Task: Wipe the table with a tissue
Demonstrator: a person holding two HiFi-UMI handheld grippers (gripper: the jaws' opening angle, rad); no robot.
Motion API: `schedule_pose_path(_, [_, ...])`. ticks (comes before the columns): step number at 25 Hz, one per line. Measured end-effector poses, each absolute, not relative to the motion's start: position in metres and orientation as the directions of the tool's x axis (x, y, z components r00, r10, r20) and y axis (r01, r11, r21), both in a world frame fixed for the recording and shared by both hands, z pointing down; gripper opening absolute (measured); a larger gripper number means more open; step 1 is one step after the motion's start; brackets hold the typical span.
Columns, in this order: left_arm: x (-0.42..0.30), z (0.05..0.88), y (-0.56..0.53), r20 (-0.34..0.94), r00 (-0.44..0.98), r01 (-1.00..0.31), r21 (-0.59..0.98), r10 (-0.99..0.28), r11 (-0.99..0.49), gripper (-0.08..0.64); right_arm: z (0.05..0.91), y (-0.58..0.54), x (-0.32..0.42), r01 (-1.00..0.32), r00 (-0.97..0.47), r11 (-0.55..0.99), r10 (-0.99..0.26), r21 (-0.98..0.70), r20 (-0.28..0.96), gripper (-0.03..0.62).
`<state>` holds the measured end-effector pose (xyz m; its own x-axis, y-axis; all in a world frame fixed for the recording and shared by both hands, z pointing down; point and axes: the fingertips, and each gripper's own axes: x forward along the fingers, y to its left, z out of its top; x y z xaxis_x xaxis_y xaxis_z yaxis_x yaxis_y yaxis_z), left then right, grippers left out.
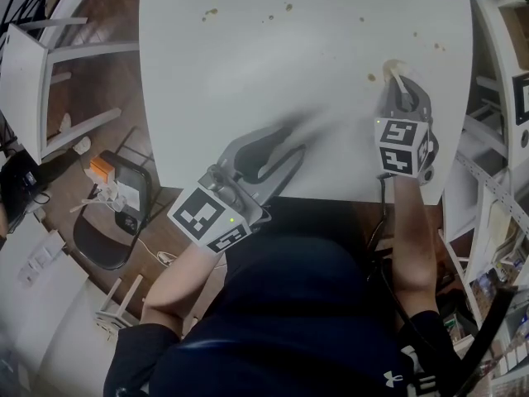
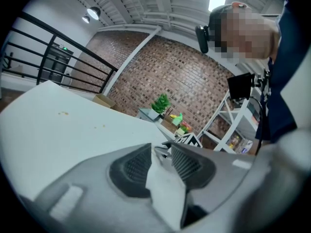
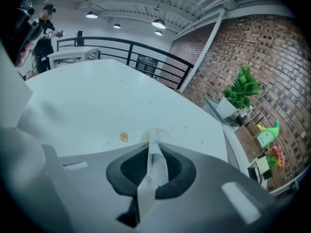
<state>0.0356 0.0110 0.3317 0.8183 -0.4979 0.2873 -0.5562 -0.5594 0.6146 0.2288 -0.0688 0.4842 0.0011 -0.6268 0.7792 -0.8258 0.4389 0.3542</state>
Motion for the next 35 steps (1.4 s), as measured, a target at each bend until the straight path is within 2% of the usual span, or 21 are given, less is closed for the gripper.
schedule_pose_path(19, [0.011, 0.334, 0.01, 0.292, 0.818, -0.554, 0.63, -0.495, -0.544, 0.127, 0.498, -0.063, 0.195, -0.795, 0.007, 0.485, -0.594, 0.365, 0.804, 0.012])
schedule_pose_path(35, [0.014, 0.33, 0.014, 0.279, 0.816, -0.552, 0.634, -0.506, -0.541, 0.127, 0.499, -0.055, 0.163, -0.781, -0.083, 0.544, -0.576, 0.305, 0.813, 0.012])
